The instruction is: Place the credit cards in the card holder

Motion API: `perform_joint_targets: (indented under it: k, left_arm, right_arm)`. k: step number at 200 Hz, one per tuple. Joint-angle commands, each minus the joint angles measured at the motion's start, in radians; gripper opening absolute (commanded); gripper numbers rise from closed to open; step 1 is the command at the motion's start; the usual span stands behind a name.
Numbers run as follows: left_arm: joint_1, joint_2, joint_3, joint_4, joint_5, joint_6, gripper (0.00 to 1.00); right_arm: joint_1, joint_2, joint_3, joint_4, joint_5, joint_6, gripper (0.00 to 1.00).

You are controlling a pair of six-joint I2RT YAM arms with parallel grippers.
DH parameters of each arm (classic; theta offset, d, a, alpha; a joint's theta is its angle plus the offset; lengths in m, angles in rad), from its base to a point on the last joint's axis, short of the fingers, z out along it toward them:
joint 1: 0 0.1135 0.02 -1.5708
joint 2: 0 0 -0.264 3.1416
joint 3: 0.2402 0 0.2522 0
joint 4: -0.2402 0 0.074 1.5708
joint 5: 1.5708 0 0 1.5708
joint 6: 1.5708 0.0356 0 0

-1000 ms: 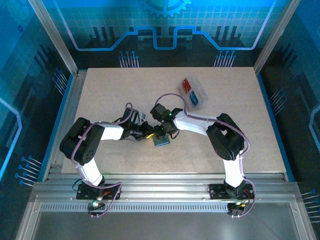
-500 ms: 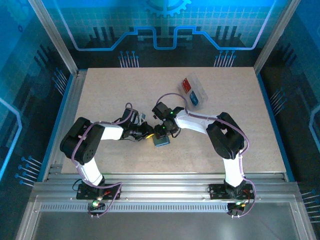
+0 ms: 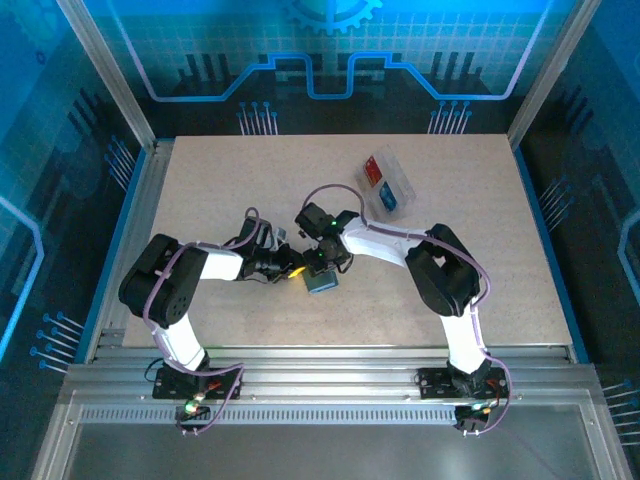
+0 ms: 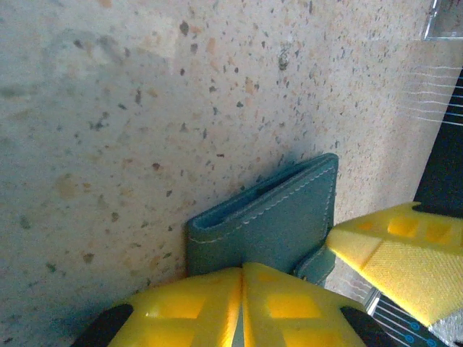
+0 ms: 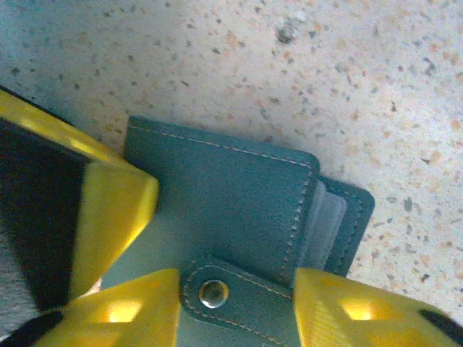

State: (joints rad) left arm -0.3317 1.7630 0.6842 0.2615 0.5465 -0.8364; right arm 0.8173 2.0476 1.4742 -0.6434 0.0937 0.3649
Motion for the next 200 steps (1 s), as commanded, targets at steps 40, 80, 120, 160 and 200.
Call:
perform_joint_targets:
  k: [40, 80, 120, 160, 200]
  left_arm:
    - [-0.033, 0.077, 0.046, -0.102, 0.016, 0.018, 0.13]
    - [-0.036, 0.106, 0.051, -0.151, -0.027, 0.046, 0.13]
    - [-0.044, 0.121, 0.061, -0.195, -0.072, 0.063, 0.11]
    - [-0.061, 0.132, 0.075, -0.236, -0.112, 0.083, 0.1]
    - [-0.098, 0.159, 0.088, -0.267, -0.169, 0.082, 0.08]
  right_arm:
    - [0.101, 0.106, -0.028, 0.012, -0.016, -0.029, 0.18]
    - [0.101, 0.077, -0.023, -0.01, -0.002, -0.036, 0.0]
    - [0.057, -0.03, -0.081, 0.029, -0.087, -0.025, 0.0]
    - [-0.051, -0.165, -0.222, 0.167, -0.287, 0.033, 0.0]
    - [-0.157, -0.249, -0.37, 0.336, -0.466, 0.114, 0.0]
